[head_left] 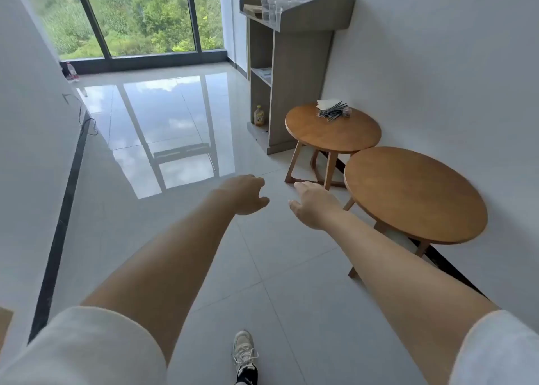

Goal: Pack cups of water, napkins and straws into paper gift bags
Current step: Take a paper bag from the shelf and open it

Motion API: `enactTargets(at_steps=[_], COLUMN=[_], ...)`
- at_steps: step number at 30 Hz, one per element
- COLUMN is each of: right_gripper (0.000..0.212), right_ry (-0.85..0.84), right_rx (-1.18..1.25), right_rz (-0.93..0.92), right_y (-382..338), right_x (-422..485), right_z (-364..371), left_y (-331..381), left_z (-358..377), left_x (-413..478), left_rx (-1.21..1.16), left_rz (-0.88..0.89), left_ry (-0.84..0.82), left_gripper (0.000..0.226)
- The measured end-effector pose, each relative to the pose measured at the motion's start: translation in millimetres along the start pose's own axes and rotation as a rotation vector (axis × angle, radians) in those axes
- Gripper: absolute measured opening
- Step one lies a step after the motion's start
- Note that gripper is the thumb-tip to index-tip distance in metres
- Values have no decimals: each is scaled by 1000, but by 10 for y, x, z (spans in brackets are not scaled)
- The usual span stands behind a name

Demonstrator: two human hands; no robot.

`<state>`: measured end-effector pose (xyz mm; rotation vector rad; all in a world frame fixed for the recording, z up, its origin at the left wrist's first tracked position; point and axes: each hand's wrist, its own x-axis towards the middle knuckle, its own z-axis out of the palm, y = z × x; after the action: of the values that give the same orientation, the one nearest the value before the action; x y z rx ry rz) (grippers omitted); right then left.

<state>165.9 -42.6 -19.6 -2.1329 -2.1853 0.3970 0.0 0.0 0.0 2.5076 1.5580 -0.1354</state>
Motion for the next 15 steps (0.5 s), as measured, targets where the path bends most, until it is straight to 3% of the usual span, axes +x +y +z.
enactTargets(at_steps=[15], right_gripper=[39], right_ry=[-28], right_rx=[43], right_rz=[47], right_y=[-211], right_x=[2481], right_z=[-294], left_y=[-1267], left_z=[-539], left_x=[2066], left_rx=[48], left_rz=[3], left_ry=[-88], left_gripper=[48])
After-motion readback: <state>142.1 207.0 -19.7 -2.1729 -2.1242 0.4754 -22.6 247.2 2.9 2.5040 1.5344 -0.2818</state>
